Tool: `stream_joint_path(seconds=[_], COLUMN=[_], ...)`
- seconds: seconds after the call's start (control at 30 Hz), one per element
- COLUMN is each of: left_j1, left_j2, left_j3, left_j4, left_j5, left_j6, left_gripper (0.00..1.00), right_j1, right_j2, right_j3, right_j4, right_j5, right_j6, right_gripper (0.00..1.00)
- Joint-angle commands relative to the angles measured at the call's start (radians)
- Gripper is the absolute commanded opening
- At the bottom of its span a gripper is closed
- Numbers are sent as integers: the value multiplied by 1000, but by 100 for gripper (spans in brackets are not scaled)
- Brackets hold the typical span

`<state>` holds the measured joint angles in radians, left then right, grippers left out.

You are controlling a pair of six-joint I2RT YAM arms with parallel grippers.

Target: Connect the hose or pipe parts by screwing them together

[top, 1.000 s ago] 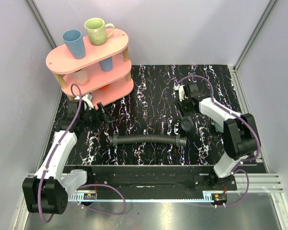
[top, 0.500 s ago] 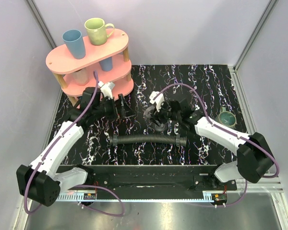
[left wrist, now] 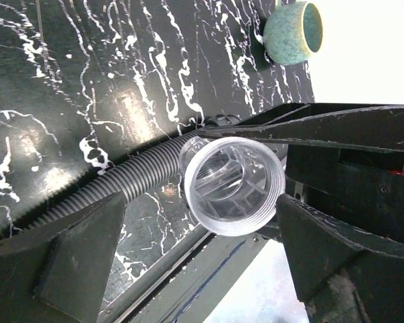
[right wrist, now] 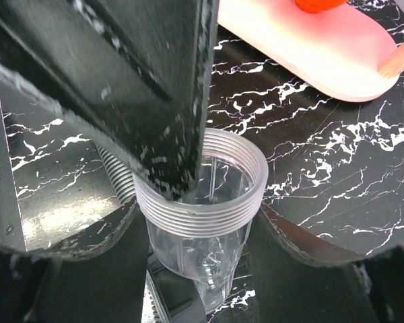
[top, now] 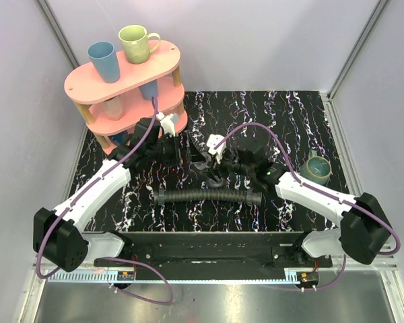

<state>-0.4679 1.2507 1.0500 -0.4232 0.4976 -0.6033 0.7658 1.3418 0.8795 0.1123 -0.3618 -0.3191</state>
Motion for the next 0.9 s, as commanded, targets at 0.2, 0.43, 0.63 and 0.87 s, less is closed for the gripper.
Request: stream_joint_path(seconds=[0.2, 0.43, 0.63, 0.87], left_j1=[-52, -58, -63, -61], left_j2=[36, 85, 110, 116], left_j3=[35, 39, 41, 28], left_j4=[143, 97, 77, 52], left_j5=[33, 6, 18, 22], left_j6=[-24, 20, 27, 22], left_gripper=[99, 97, 74, 29], right_j1=[15, 20, 20, 18], right_j2=[-15, -4, 3, 0], right_j3=[19, 41, 44, 9], right_j4=[63, 53, 33, 44], right_j5=[-32, -20, 17, 44], right_j6=[0, 9, 11, 17], right_gripper=[41, 44, 45, 51])
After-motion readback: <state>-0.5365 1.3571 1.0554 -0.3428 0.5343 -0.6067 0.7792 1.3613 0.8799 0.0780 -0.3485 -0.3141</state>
